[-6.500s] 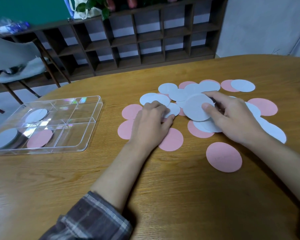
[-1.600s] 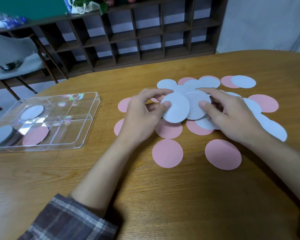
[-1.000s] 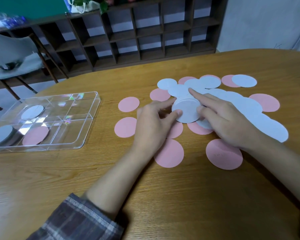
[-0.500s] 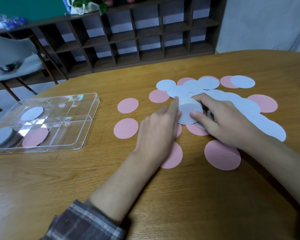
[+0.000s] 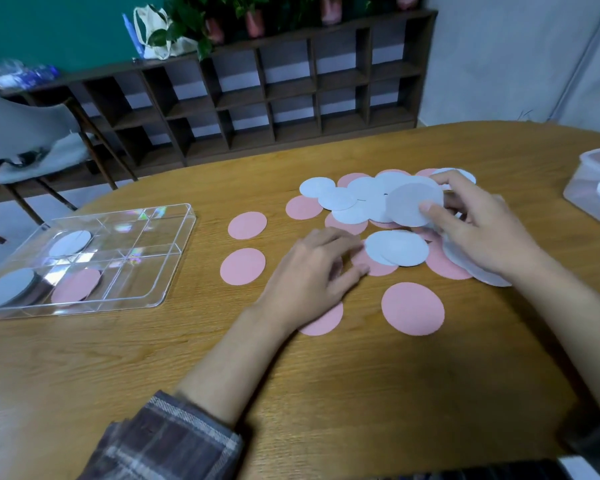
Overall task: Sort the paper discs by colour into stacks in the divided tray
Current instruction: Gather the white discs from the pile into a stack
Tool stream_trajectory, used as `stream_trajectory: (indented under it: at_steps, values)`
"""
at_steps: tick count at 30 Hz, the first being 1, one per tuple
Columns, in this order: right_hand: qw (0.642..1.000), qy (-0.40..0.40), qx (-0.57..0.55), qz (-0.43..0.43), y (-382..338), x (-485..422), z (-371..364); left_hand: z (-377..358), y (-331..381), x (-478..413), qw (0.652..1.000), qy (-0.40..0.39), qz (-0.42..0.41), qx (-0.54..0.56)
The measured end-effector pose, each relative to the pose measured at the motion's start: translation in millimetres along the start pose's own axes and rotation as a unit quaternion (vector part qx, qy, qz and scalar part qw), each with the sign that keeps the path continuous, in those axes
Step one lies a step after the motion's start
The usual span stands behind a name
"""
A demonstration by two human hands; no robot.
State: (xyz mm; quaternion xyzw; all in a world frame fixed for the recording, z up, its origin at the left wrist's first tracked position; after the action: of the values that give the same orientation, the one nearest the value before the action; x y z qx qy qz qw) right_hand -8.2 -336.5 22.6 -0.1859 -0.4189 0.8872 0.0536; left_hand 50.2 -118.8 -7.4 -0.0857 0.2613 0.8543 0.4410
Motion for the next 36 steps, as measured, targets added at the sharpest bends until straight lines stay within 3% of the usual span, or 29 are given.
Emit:
stream_trajectory:
  at_steps: [8, 13, 20, 28, 36]
  values:
    - [0.995, 0.099, -0.008, -0.016, 31.0, 15.3, 36.4, -16.9, 29.9, -30.6, 0.999, -0.027, 0.011, 0.021]
    - [0.996, 0.083, -0.011, -0.004, 33.2, 11.0, 29.2, -27.5, 30.3, -38.1, 0.998, -0.049, 0.029, 0.036]
    - [0.999, 0.045, 0.018, 0.007, 29.2, 5.7, 12.8, -21.1, 33.9, -29.9, 0.998, -0.054, -0.011, -0.006]
    - [0.998, 0.018, 0.046, 0.028, 22.4, 5.3, -1.3, -5.9, 35.7, -30.7, 0.993, 0.098, -0.021, 0.055]
    - [0.997, -0.024, 0.005, 0.067, 9.2, 8.6, -14.4, 4.4, 24.9, -29.0, 0.965, 0.199, 0.043, 0.166]
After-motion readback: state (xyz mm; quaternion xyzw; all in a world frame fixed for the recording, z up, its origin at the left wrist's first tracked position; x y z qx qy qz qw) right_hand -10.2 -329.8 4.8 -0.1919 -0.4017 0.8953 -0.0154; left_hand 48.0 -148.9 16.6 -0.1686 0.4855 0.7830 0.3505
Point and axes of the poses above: each hand's wrist, its own x-axis away from the middle knuckle, its own z-axis out of the back of the hand, y = z × x, the point moved 7 cm from there along -x, towards the middle knuckle, and after that the axes turned 1 degree about -z, right-handed, at the moved point
